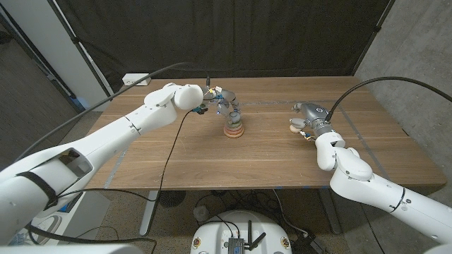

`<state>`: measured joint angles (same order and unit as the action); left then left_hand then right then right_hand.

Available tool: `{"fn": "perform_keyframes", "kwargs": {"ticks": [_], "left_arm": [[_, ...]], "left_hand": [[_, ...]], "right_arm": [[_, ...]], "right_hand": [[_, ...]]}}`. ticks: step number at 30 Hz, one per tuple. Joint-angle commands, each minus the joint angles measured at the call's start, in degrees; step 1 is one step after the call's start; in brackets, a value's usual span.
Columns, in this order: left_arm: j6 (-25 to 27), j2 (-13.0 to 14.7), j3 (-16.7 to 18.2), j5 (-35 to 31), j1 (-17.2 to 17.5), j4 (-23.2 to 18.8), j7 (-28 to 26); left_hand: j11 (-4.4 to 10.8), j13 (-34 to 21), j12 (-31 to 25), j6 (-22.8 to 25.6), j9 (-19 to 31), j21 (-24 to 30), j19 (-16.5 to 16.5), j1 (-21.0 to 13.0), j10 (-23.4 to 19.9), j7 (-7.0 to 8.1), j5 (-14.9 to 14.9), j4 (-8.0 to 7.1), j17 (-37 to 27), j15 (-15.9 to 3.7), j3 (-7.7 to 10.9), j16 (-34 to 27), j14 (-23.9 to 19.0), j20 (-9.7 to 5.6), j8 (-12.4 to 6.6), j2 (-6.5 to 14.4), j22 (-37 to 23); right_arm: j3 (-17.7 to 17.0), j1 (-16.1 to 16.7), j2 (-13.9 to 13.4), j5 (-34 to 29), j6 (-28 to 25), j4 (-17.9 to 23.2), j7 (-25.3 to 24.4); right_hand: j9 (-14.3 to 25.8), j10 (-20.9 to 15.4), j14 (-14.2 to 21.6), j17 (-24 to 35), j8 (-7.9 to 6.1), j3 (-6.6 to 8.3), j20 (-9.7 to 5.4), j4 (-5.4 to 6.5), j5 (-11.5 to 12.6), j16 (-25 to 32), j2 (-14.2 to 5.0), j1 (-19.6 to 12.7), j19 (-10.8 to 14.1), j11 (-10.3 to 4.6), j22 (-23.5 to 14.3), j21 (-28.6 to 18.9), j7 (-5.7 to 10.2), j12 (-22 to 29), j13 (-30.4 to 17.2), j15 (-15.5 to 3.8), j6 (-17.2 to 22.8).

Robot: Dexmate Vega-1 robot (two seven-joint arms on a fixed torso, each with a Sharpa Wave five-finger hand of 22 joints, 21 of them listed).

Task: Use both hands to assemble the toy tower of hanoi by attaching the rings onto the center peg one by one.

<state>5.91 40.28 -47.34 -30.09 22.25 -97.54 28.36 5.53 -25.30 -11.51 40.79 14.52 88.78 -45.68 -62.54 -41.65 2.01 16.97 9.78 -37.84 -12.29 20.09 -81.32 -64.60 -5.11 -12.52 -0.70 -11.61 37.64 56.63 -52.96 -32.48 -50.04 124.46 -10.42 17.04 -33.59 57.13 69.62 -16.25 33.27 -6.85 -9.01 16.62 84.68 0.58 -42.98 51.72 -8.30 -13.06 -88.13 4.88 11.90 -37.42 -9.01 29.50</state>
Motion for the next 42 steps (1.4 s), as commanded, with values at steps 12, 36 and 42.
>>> {"fn": "perform_keyframes", "kwargs": {"ticks": [12, 36, 42], "left_arm": [[0.49, -0.28, -0.79, -0.71, -0.24, 0.74, -0.63], [0.50, -0.21, -1.05, -0.37, 0.22, 1.42, -0.54], [0.43, -0.18, -1.12, -0.41, 0.02, 1.39, -0.38]], "left_hand": [[5.36, -4.60, -0.24, 0.49, 0.28, 0.28, -0.49, -0.71, -5.73, 0.17, 0.25, -0.21, -0.35, -0.30, 0.01, 0.08, -0.49, -7.08, -0.36, 0.35, -0.04], [5.39, -4.66, -0.19, 0.49, 0.31, 0.28, -0.50, -1.02, -5.68, 0.17, 0.30, -0.29, -0.61, -0.30, -0.10, 0.19, -0.66, -7.06, -0.29, 0.29, -0.07], [5.41, -4.70, -0.12, 0.44, 0.32, 0.28, -0.47, -1.05, -5.49, 0.24, 0.31, -0.29, -0.81, -0.30, -0.14, 0.08, -0.82, -7.06, -0.26, 0.26, -0.07]], "right_arm": [[-0.12, 0.24, -0.20, 1.24, 0.05, -0.23, -0.74], [0.35, -0.10, -0.40, 1.63, -0.29, -0.35, -0.55], [0.27, 0.05, -0.63, 1.70, -0.40, -0.12, -0.71]], "right_hand": [[-0.10, -0.43, 0.07, 0.00, 0.28, 0.08, -5.47, -0.24, 0.27, -0.13, -0.47, -0.21, -0.08, 0.15, -0.21, -0.25, -0.11, -0.15, -0.23, -3.42, 0.49], [-0.14, -0.55, 0.36, 0.23, 0.34, 0.20, -5.47, -0.28, 0.49, 0.18, -0.75, -0.22, -0.01, 0.16, -0.22, -0.27, -0.18, -0.10, -0.36, -3.41, 0.62], [-0.15, -0.53, 0.41, 0.26, 0.35, 0.21, -5.47, -0.26, 0.52, 0.24, -0.78, -0.18, 0.01, 0.30, -0.24, -0.29, -0.16, -0.15, -0.30, -3.41, 0.63]]}}
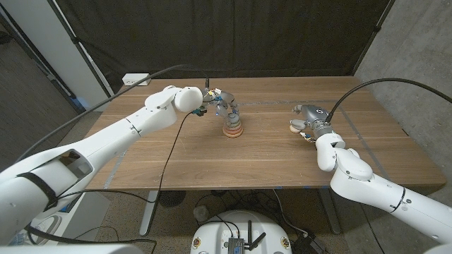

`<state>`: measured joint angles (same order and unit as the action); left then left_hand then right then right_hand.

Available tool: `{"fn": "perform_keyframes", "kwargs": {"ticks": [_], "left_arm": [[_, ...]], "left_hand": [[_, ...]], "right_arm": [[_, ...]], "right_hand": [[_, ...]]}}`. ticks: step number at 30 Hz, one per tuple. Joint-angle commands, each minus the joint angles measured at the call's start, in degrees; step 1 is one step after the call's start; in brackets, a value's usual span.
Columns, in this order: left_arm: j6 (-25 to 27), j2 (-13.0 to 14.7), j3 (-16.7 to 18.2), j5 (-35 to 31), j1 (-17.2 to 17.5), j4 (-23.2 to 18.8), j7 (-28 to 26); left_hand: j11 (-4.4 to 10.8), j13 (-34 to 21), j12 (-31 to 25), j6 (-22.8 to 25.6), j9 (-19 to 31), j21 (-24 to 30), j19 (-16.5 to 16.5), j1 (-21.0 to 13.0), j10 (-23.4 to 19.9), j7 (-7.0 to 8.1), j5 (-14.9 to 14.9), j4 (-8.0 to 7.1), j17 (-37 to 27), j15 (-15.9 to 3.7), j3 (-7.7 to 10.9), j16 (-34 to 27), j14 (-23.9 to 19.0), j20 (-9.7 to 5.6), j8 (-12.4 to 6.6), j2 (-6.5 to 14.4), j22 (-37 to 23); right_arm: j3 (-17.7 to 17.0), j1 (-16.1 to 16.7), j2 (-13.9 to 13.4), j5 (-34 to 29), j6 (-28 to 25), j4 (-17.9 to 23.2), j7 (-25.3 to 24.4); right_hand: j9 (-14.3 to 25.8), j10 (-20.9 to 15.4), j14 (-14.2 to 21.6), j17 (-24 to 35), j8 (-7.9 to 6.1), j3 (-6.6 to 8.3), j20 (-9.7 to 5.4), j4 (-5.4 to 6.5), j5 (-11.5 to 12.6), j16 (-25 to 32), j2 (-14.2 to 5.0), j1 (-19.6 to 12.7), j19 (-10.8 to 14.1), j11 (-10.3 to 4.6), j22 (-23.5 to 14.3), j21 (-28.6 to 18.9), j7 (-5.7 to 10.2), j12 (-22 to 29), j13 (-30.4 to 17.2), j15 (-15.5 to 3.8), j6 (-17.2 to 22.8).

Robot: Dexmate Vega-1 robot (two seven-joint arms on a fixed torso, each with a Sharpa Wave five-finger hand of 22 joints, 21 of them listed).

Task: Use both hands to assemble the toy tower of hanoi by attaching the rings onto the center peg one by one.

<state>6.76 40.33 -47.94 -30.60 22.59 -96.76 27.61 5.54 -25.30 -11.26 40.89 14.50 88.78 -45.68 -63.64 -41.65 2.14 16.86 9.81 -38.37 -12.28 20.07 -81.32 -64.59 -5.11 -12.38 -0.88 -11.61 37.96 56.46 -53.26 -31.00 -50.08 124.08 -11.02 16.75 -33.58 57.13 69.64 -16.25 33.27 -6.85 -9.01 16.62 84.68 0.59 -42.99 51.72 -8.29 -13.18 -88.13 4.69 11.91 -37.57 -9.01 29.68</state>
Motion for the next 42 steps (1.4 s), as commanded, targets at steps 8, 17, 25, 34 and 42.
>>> {"fn": "perform_keyframes", "kwargs": {"ticks": [8, 17, 25, 34, 42], "left_arm": [[-0.66, 0.11, -0.75, -0.37, -0.75, 0.27, 1.25], [-1.35, 0.55, -0.88, -1.22, -1.23, -0.19, 2.33], [-1.45, 0.73, -0.37, -1.26, -1.15, -0.59, 2.53], [-0.89, 0.99, -0.41, -1.75, -1.48, -1.13, 4.09], [-0.36, 1.63, 0.05, -1.89, -1.29, -2.23, 4.98]], "left_hand": [[5.22, -4.49, 0.53, -1.83, 0.27, 0.20, -0.37, 1.20, -2.73, 0.17, 0.38, -0.70, -0.46, -0.29, -0.86, 0.31, -0.66, -6.89, 0.41, -0.45, -0.02], [4.69, -4.94, 0.96, -7.50, 0.06, -0.33, 0.83, 4.25, 3.74, 0.04, 0.39, -1.27, 1.69, -0.29, -2.68, 2.33, 0.79, -6.80, 1.56, -2.09, 0.17], [3.74, -5.72, 0.86, -13.19, -0.22, -0.58, 1.98, 6.25, 9.59, -0.80, 0.40, -1.32, 4.28, -0.28, -4.23, 3.85, 2.07, -6.81, 1.90, -3.21, 0.19], [1.43, -6.01, 0.94, -17.78, -0.65, -0.78, 3.17, 7.40, 14.62, -2.36, 0.36, -1.38, 6.66, -0.27, -5.40, 4.97, 3.40, -6.73, 1.98, -3.84, 0.15], [0.65, -5.88, 0.92, -19.43, -0.87, -1.03, 3.98, 8.06, 16.30, -2.85, 0.30, -1.53, 7.24, -0.27, -5.87, 5.17, 4.00, -6.63, 1.90, -4.02, 0.19]], "right_arm": [[-0.08, 0.17, -0.45, 0.31, -0.35, 0.37, -0.23], [-0.14, 0.18, -0.47, 0.35, -0.13, 0.44, -0.46], [-0.08, 0.18, -0.41, 0.29, -0.30, 0.55, -0.47], [0.01, 0.15, -0.27, 0.20, -0.32, 0.54, -0.60], [0.15, 0.05, -0.19, 0.05, -0.28, 0.54, -0.57]], "right_hand": [[0.12, -0.53, 0.31, 0.15, 0.36, 0.24, -5.47, -0.29, 0.59, 0.16, -0.82, -0.15, 0.02, 0.22, -0.12, -0.28, -0.05, -0.15, -0.22, -3.41, 0.50], [0.11, -0.64, 0.27, 0.11, 0.40, 0.27, -5.47, -0.32, 0.65, 0.17, -0.85, -0.15, 0.04, 0.20, -0.11, -0.28, -0.01, -0.14, -0.21, -3.41, 0.49], [0.09, -0.79, 0.39, 0.23, 0.39, 0.29, -5.47, -0.33, 0.70, 0.31, -0.86, -0.12, -0.02, 0.11, -0.05, -0.22, -0.04, -0.10, -0.22, -3.41, 0.59], [0.08, -0.80, 0.36, 0.20, 0.38, 0.30, -5.47, -0.32, 0.76, 0.32, -0.88, -0.07, 0.05, 0.18, -0.09, -0.27, -0.11, -0.12, -0.25, -3.41, 0.71], [0.07, -0.80, 0.32, 0.17, 0.42, 0.32, -5.47, -0.34, 0.80, 0.31, -0.89, -0.05, 0.04, 0.22, -0.08, -0.26, -0.09, -0.13, -0.27, -3.41, 0.66]]}}
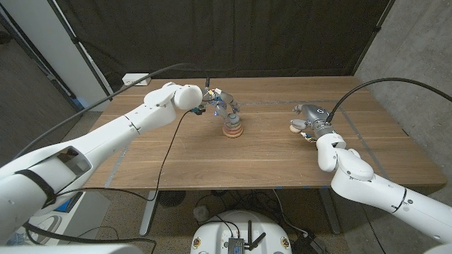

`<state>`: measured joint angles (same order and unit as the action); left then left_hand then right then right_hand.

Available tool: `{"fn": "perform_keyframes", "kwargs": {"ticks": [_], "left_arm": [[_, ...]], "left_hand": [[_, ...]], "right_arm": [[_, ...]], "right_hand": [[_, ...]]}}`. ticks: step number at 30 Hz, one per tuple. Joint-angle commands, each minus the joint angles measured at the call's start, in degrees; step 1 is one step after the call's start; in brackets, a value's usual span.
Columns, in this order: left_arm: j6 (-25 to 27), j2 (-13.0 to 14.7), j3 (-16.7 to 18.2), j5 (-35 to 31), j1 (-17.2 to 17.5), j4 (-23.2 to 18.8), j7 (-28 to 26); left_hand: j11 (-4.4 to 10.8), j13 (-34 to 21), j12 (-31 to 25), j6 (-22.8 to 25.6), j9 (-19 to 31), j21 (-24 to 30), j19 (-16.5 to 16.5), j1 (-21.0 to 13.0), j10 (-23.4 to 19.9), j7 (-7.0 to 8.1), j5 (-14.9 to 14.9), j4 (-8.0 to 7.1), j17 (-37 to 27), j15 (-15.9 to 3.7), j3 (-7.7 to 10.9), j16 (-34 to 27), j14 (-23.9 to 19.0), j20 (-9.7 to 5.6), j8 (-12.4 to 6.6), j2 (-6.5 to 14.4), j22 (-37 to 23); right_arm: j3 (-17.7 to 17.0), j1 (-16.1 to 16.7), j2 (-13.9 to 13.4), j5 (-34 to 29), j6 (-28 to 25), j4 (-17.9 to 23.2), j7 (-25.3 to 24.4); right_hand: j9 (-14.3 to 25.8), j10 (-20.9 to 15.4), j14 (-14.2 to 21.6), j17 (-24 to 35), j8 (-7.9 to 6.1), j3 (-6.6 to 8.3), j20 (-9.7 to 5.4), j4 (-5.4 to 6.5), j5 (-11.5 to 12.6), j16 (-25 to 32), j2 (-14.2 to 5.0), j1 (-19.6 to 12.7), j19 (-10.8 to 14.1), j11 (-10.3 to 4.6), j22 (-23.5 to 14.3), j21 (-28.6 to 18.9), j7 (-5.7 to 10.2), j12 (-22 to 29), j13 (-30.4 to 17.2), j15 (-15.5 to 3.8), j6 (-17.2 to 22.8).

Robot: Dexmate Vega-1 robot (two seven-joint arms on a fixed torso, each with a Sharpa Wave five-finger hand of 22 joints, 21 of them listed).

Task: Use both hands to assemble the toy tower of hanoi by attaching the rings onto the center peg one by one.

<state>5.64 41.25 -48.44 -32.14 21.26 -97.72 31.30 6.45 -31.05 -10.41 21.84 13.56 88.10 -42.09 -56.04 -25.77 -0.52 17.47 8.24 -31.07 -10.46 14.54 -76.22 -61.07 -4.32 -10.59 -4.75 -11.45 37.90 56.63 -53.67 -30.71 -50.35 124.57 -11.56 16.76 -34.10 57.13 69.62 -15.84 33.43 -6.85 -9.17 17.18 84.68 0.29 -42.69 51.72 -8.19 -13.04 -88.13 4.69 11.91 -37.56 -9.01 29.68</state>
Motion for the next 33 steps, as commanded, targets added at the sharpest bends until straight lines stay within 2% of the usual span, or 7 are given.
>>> {"fn": "perform_keyframes", "kwargs": {"ticks": [1, 19, 33], "left_arm": [[0.86, 0.87, 0.73, -0.30, 0.19, -1.50, 1.24], [5.87, 6.36, 5.80, -0.09, 6.12, -8.55, -1.92], [11.34, 11.98, 12.64, 2.70, 15.33, -15.57, -9.81]], "left_hand": [[-0.24, -0.12, 0.04, -0.38, 0.06, -0.36, 0.43, 0.49, 0.41, -0.15, -0.31, 0.03, -0.02, -2.10, -0.37, 0.11, 0.54, -7.42, 0.08, -0.16, 0.04], [0.10, 0.12, -0.91, 1.10, -0.25, -0.08, 0.50, 0.13, -0.98, -0.10, -0.18, 0.25, 0.32, -2.11, -0.35, -0.18, 0.73, -7.62, -1.03, 0.50, -0.10], [0.64, 0.40, -1.45, 2.76, -0.48, 0.12, 0.08, -0.17, -2.50, 0.06, 0.03, 0.32, 0.35, -2.12, -0.21, -0.83, 0.30, -7.62, -1.73, 1.32, -0.11]], "right_arm": [[0.22, -0.13, 0.14, -0.24, 0.16, 0.03, -0.01], [0.58, -1.27, 0.69, -0.40, 1.04, -0.88, 0.63], [0.47, -1.73, 1.13, 0.08, 1.85, -1.03, 1.26]], "right_hand": [[0.05, -0.30, 0.28, 0.14, 0.01, 0.17, -5.47, -0.19, 0.25, 0.28, -0.59, -0.35, -0.02, 0.01, -0.17, -0.20, -0.13, -0.13, -0.30, -3.41, 0.69], [0.17, 0.20, 0.28, 0.19, -0.14, 0.22, -5.47, -0.26, 0.35, 0.39, -0.55, -0.35, -0.02, 0.35, -0.22, -0.24, -0.21, -0.38, -0.23, -3.42, 1.03], [0.61, 0.69, 0.61, 0.28, -0.38, 0.20, -5.48, -0.30, 0.38, 0.62, -0.50, -0.42, 0.44, 0.50, -0.45, -0.51, -0.24, -0.55, -0.15, -3.43, 1.03]]}}
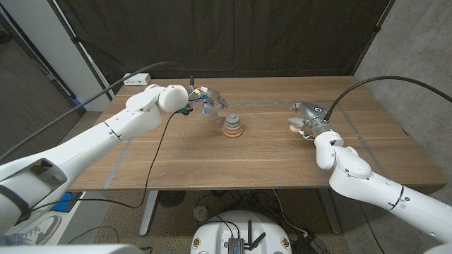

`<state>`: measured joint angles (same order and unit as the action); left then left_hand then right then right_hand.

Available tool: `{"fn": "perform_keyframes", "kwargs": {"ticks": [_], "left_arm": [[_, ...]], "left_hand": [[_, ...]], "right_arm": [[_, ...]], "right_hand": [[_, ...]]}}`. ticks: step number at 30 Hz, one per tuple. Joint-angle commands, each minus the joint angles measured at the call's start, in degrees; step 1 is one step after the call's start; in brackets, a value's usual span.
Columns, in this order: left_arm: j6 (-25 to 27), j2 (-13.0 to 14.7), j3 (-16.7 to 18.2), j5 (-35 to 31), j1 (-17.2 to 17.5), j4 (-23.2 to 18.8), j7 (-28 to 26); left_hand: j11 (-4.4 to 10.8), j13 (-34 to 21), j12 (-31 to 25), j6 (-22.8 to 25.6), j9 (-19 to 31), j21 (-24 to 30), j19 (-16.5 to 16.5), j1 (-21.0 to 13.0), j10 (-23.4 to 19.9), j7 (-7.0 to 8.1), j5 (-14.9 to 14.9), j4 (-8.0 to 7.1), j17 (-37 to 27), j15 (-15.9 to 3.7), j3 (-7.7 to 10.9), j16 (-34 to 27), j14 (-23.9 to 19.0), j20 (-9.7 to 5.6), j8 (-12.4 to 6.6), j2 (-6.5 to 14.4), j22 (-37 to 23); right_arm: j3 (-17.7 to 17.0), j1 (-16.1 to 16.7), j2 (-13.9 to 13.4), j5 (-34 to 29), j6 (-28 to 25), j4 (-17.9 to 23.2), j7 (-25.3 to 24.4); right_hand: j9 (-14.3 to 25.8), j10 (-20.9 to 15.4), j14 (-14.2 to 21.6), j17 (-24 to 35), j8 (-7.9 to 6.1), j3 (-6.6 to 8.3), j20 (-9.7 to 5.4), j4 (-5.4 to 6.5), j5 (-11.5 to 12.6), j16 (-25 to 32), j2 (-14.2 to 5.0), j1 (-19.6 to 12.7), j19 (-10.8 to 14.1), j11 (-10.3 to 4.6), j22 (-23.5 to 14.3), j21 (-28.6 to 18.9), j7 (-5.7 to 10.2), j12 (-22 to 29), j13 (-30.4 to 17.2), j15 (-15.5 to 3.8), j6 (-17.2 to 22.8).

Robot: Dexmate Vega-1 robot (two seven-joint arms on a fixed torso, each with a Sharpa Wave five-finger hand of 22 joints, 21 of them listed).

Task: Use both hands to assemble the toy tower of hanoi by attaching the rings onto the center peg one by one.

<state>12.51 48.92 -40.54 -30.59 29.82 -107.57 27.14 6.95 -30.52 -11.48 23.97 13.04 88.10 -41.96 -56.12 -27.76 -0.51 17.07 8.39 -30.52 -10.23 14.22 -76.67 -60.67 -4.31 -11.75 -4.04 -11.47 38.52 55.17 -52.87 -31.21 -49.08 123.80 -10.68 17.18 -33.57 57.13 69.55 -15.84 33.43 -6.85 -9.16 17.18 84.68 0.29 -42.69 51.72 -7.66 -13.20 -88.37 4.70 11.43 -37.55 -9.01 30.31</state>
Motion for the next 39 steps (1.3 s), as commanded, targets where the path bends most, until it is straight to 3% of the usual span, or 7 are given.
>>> {"fn": "perform_keyframes", "kwargs": {"ticks": [1, 14, 39], "left_arm": [[4.70, 4.69, 5.21, 1.49, 7.38, -6.08, -6.15], [9.36, 8.01, 10.02, 4.77, 15.42, -9.56, -14.25], [19.54, 9.84, 16.89, 10.14, 28.98, -14.64, -31.13]], "left_hand": [[0.28, -0.10, -0.50, 0.76, 0.03, 0.15, -0.14, -0.18, -0.84, 0.17, 0.46, 0.21, -0.29, -2.34, 0.15, -0.53, -0.25, -7.65, -0.61, 0.71, -0.10], [0.94, 0.22, -1.04, 2.68, -0.13, 0.29, -0.97, -0.97, -3.01, 0.59, 0.81, 0.51, -0.22, -2.35, 0.48, -1.21, -0.98, -7.63, -1.19, 1.39, -0.04], [1.67, 0.09, -1.67, 5.15, -0.28, 0.40, -1.62, -1.52, -6.02, 0.88, 1.44, 0.62, -0.60, -2.35, 0.70, -2.45, -1.96, -7.61, -1.56, 1.96, 0.01]], "right_arm": [[-0.16, -0.28, 0.33, 0.53, 0.54, -0.22, 0.34], [0.47, -1.47, 0.29, -0.12, 0.96, -0.81, 1.62], [-0.05, -1.68, 1.17, 0.90, 3.13, -2.82, 1.23]], "right_hand": [[0.18, 0.22, 0.68, 0.40, -0.35, 0.20, -5.48, -0.30, 0.39, 0.68, -0.50, -0.42, 0.38, -0.14, -0.22, -0.19, -0.31, -0.07, -0.18, -3.43, 0.34], [0.20, 0.28, 1.09, 0.59, -0.23, 0.18, -5.48, -0.24, 0.40, 1.09, -0.45, -0.32, 0.51, -0.02, -0.23, -0.17, -0.38, -0.07, -0.09, -3.40, 0.09], [0.15, 0.23, 0.90, 0.39, -0.11, 0.25, -5.48, -0.24, 0.49, 1.05, -0.35, -0.21, 0.55, 0.04, -0.21, -0.09, -0.27, 0.05, -0.08, -3.40, 0.01]]}}
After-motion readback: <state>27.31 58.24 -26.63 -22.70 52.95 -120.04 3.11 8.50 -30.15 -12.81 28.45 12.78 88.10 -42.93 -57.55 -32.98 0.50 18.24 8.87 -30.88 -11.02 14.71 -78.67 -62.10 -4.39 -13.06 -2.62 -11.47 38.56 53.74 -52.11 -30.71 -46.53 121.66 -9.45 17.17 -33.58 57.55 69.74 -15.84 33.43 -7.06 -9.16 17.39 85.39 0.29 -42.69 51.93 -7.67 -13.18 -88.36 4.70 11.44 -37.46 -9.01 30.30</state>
